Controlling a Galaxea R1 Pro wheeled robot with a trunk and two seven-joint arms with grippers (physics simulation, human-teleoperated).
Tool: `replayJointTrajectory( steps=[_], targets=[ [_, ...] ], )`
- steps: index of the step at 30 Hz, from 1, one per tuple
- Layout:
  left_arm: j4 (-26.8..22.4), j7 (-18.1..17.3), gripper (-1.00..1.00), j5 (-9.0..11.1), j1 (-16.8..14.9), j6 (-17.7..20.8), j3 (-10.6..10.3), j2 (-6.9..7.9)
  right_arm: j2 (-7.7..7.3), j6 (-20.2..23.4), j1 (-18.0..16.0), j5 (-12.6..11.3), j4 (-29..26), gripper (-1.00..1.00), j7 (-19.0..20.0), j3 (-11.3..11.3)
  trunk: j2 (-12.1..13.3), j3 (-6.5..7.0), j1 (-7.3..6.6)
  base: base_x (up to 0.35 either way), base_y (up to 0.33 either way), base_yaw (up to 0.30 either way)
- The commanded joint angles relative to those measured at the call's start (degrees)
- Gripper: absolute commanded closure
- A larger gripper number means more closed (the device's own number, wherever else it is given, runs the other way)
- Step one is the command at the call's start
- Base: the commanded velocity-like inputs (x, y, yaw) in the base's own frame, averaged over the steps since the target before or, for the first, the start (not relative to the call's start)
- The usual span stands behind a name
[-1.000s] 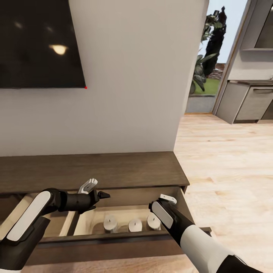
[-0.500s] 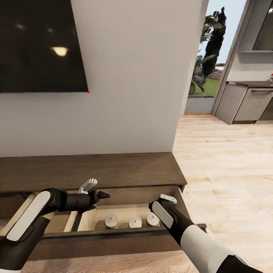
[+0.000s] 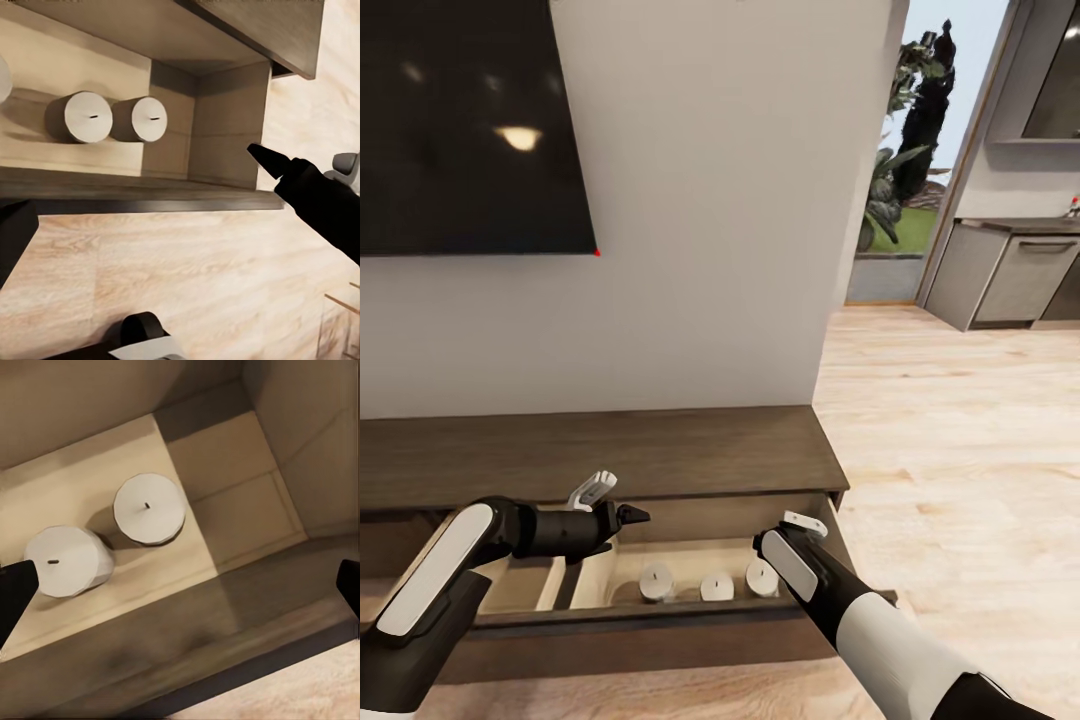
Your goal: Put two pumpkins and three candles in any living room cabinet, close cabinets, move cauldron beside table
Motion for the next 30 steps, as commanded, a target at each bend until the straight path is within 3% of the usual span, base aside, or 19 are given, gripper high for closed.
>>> replayJointTrajectory(
  steps=[1, 30],
  targets=[
    [-0.05, 0.6, -1.0, 0.55, -0.05, -0.03, -0.05, 0.03, -0.03, 0.26, -0.06, -0.24, -0.07, -1.0, -0.37, 0.26, 0.39, 0.13, -0.23, 0.0, 0.0, 0.0],
    [-0.05, 0.6, -1.0, 0.55, -0.05, -0.03, -0.14, -0.02, -0.08, 0.59, -0.06, -0.24, -0.23, -1.0, -0.28, 0.31, 12.02, 5.34, -6.6, 0.0, 0.0, 0.0]
  ],
)
